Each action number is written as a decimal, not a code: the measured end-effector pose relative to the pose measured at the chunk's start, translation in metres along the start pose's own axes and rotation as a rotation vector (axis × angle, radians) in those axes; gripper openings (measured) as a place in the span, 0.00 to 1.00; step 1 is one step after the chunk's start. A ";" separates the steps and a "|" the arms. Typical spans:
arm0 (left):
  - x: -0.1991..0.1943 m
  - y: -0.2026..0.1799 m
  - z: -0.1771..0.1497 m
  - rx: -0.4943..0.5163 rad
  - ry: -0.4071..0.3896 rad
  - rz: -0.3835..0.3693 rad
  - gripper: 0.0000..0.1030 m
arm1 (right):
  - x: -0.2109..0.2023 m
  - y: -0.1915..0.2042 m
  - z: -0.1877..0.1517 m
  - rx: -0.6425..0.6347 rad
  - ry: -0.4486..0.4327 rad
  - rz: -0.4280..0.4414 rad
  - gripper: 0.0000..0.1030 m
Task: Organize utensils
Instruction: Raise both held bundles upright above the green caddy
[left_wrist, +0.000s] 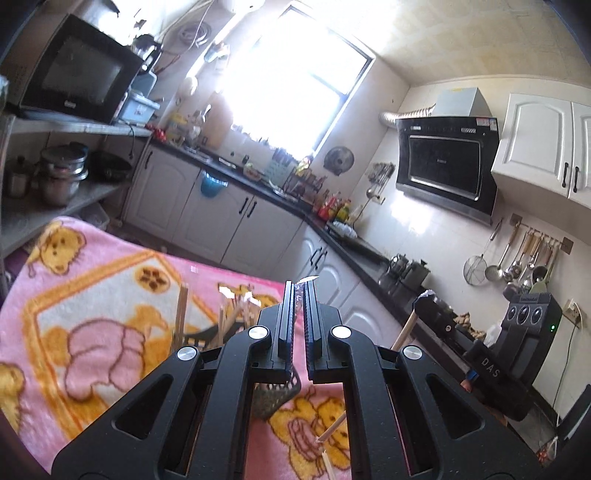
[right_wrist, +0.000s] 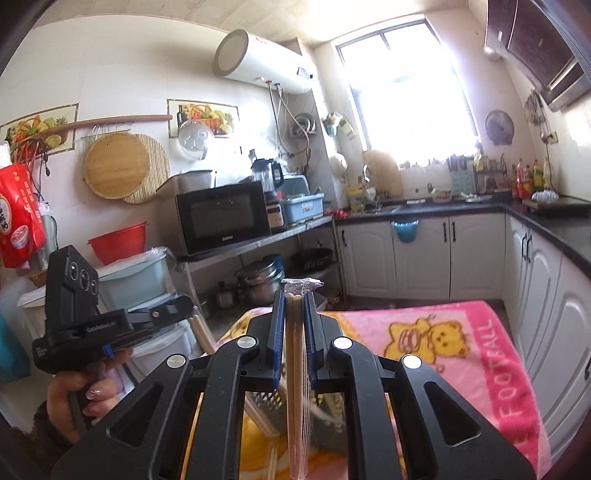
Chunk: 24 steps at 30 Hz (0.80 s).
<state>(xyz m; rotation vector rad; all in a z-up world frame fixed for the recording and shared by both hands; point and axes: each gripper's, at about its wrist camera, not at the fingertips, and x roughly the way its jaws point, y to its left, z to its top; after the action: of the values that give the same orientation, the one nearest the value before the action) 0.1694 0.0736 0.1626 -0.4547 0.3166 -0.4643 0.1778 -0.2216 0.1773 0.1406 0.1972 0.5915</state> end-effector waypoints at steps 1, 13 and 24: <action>-0.001 -0.001 0.004 0.004 -0.011 0.000 0.02 | 0.000 -0.001 0.003 -0.004 -0.008 -0.004 0.10; -0.008 0.002 0.039 0.029 -0.116 0.047 0.02 | 0.008 -0.004 0.024 -0.041 -0.094 -0.031 0.10; 0.017 0.024 0.041 0.017 -0.112 0.120 0.02 | 0.022 -0.006 0.034 -0.080 -0.170 -0.063 0.10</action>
<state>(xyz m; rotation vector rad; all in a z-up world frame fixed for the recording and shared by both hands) 0.2082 0.0987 0.1822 -0.4410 0.2297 -0.3233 0.2064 -0.2162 0.2058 0.1057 0.0132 0.5213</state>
